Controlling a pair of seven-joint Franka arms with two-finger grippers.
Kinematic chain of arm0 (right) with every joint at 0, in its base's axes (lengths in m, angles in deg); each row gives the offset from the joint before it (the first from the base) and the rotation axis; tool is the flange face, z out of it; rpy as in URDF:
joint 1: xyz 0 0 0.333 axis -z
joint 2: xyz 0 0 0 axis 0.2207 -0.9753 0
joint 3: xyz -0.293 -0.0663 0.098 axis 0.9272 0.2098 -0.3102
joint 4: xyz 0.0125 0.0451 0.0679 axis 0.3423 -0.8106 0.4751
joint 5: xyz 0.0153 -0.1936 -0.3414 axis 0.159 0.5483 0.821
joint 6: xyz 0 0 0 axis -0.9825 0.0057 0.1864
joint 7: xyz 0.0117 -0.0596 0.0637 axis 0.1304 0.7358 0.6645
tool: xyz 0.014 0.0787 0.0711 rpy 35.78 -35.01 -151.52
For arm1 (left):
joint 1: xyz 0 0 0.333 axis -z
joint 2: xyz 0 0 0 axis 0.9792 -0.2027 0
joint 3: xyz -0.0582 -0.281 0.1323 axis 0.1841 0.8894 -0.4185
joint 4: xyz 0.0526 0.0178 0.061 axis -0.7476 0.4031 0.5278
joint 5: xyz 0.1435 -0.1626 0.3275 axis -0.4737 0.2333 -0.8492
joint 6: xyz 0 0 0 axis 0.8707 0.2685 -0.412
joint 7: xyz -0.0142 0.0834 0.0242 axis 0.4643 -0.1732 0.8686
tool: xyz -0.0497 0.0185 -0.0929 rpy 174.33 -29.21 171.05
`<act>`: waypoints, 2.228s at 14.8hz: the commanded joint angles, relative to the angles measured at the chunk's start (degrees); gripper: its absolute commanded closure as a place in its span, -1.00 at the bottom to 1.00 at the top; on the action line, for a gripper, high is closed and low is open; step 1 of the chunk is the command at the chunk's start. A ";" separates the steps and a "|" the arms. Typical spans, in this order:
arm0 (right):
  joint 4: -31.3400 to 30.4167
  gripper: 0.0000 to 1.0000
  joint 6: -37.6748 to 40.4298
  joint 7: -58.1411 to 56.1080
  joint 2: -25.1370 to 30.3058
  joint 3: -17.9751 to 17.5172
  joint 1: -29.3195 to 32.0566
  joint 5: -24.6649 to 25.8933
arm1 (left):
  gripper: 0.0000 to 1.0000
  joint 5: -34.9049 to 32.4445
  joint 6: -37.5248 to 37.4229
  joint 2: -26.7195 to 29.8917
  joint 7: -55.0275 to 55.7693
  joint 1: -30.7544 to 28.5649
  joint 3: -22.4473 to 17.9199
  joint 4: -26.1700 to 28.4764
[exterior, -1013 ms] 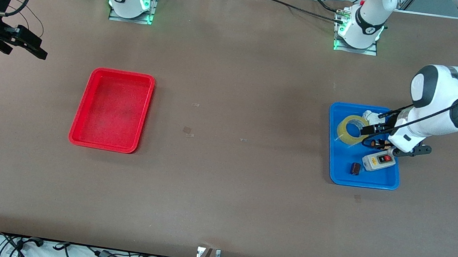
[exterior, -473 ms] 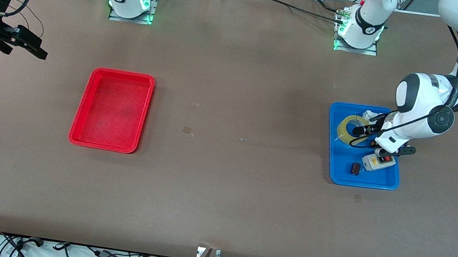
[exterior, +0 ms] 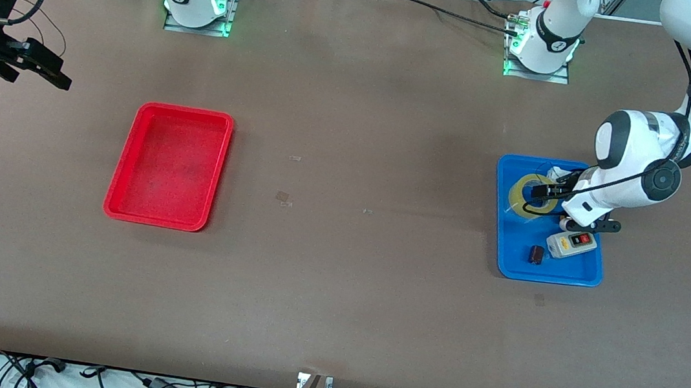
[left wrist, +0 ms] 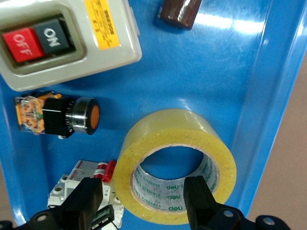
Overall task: Place and move tape with both arms
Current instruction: 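Close the left gripper on the rim of the yellow tape roll, then lift the tape roll with the left gripper and carry it toward the table middle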
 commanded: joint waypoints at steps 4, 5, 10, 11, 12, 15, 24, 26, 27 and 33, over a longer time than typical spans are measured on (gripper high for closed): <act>0.03 -0.98 -0.01 -0.77 -0.14 -0.12 0.30 -0.55 | -1.00 -1.03 0.51 -1.90 -2.65 0.40 -0.08 0.41; 0.03 -0.98 -0.10 -0.77 -0.14 -0.03 0.30 -0.47 | -1.00 -1.03 0.51 -2.08 -2.83 0.40 -0.08 0.41; 0.03 -0.98 -0.10 -0.85 -0.14 -0.03 0.39 -0.55 | -1.00 -1.03 0.78 -3.22 -2.92 0.31 -0.08 0.41; 0.03 -0.98 -0.10 -0.86 -0.14 0.06 0.39 -0.47 | -1.00 -1.03 0.78 -3.39 -2.92 0.31 -0.08 0.33; 0.03 -0.98 -0.18 -0.77 -0.31 0.06 0.39 -0.38 | -0.93 -1.03 0.86 -3.40 -2.92 0.31 -0.08 0.33; 0.38 -0.98 -0.19 -0.77 -0.84 0.06 0.39 -0.38 | -0.45 -1.03 0.95 -3.83 -3.01 0.31 -0.08 0.24; 0.47 -0.98 -0.18 -0.77 -0.84 0.06 0.39 -0.47 | 0.48 -1.03 0.34 -4.01 -3.01 -0.48 -0.35 -0.20; 0.47 -0.98 -0.27 -0.77 -0.84 0.06 0.39 -0.38 | 0.56 -1.03 0.16 -3.92 -3.01 -1.44 -0.61 -0.72; 0.47 -0.98 -0.27 -0.77 -0.93 0.06 0.39 -0.47 | 0.60 -1.03 -1.06 -3.92 -3.01 -1.97 -0.61 -1.34; 0.47 -0.98 -0.62 -0.68 -0.93 0.06 0.30 -0.55 | 0.68 -1.03 -13.54 -3.66 -3.01 -3.38 -0.61 -9.16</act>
